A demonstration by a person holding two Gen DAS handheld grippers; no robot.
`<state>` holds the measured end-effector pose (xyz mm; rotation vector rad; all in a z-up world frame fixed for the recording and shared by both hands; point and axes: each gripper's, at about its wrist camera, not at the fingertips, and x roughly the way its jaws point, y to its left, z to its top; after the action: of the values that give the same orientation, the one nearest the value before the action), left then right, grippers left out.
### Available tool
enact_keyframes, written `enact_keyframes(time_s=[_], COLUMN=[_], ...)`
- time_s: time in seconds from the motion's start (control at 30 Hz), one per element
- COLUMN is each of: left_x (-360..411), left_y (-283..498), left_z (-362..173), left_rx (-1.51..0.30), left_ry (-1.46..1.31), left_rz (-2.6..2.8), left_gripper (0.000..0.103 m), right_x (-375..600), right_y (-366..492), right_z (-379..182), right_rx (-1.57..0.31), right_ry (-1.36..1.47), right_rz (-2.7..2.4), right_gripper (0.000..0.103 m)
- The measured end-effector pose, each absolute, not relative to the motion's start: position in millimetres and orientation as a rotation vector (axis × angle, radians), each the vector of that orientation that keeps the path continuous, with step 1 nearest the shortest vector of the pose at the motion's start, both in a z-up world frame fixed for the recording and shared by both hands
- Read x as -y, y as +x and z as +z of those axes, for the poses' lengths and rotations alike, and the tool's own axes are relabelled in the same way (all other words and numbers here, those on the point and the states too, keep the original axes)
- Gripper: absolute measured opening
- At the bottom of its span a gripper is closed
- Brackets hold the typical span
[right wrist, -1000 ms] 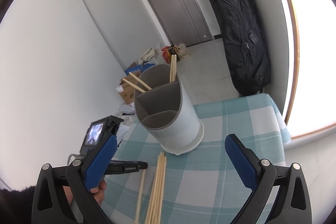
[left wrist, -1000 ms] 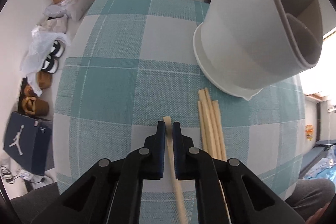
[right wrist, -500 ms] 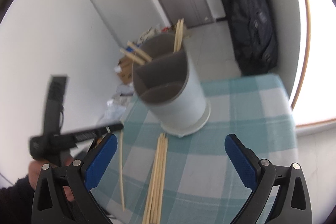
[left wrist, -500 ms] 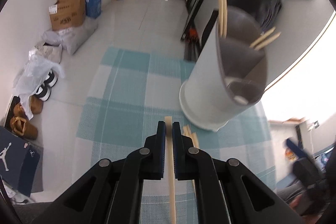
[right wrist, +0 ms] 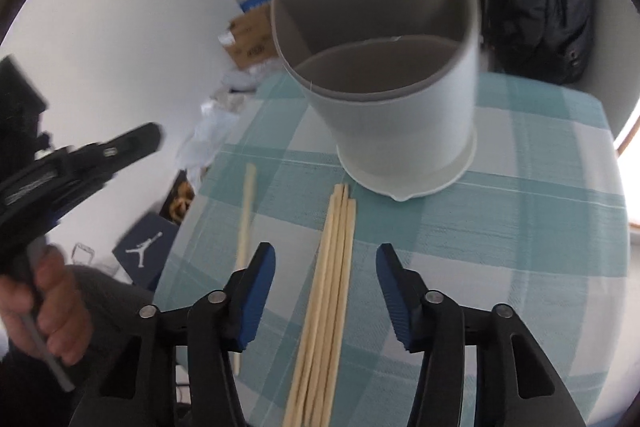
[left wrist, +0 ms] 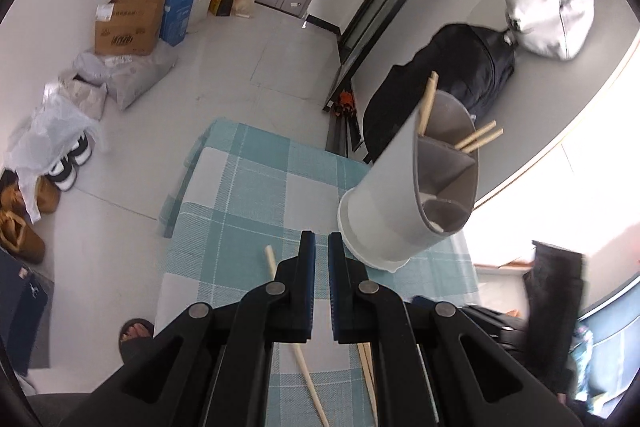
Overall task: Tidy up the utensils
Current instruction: 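Grasp a chopstick with the right tool while the left tool holds its chopstick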
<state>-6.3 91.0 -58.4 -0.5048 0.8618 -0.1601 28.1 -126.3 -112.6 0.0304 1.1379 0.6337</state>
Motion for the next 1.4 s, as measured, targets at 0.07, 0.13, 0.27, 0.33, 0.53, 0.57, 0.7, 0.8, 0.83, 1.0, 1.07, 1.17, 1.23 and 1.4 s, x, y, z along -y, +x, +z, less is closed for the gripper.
enact_keyframes(time_s=[0.07, 0.13, 0.27, 0.33, 0.53, 0.57, 0.7, 0.8, 0.83, 1.0, 1.07, 1.17, 1.23, 1.4], left_x=[-98, -100, -113, -119, -134, -136, -140, -140, -140, -138, -136, -131, -127, -116], left_y=[-6, -9, -12, -10, -9, -10, -9, -10, -10, -8, -7, -5, -4, 1], left_z=[-58, -56, -59, -64, -71, -72, -77, -80, -80, -87, -91, -96, -99, -109], left_rx=[-0.855, -0.849, -0.862, -0.889, -0.922, -0.924, -0.946, -0.961, -0.965, -1.002, -1.021, -1.05, -1.069, -1.119], left_ry=[-0.522, -0.53, -0.572, -0.607, -0.663, -0.673, -0.7, -0.707, -0.707, -0.695, -0.689, -0.683, -0.661, -0.628], left_rz=[-0.151, -0.15, -0.142, -0.135, -0.091, -0.088, -0.075, -0.074, -0.078, -0.068, -0.065, -0.071, -0.061, -0.059], left_gripper=[0.002, 0.002, 0.002, 0.002, 0.002, 0.002, 0.002, 0.002, 0.002, 0.002, 0.002, 0.002, 0.002, 0.002], right_x=[112, 99, 82, 77, 67, 66, 69, 78, 81, 103, 108, 118, 122, 134], right_y=[36, 40, 48, 51, 50, 49, 47, 48, 48, 43, 39, 34, 32, 24], right_z=[-120, -126, -137, -141, -139, -138, -133, -130, -128, -105, -97, -87, -83, -71], right_rx=[-1.171, -1.192, -1.225, -1.234, -1.213, -1.205, -1.181, -1.174, -1.172, -1.115, -1.094, -1.054, -1.031, -0.953], right_ry=[-0.014, -0.069, -0.171, -0.207, -0.276, -0.287, -0.277, -0.229, -0.209, -0.06, -0.025, 0.047, 0.085, 0.141], right_rz=[0.62, 0.614, 0.549, 0.519, 0.481, 0.475, 0.464, 0.467, 0.47, 0.525, 0.541, 0.575, 0.595, 0.628], right_gripper=[0.035, 0.032, 0.032, 0.028, 0.014, 0.012, 0.003, 0.003, 0.003, 0.003, 0.003, 0.003, 0.003, 0.003])
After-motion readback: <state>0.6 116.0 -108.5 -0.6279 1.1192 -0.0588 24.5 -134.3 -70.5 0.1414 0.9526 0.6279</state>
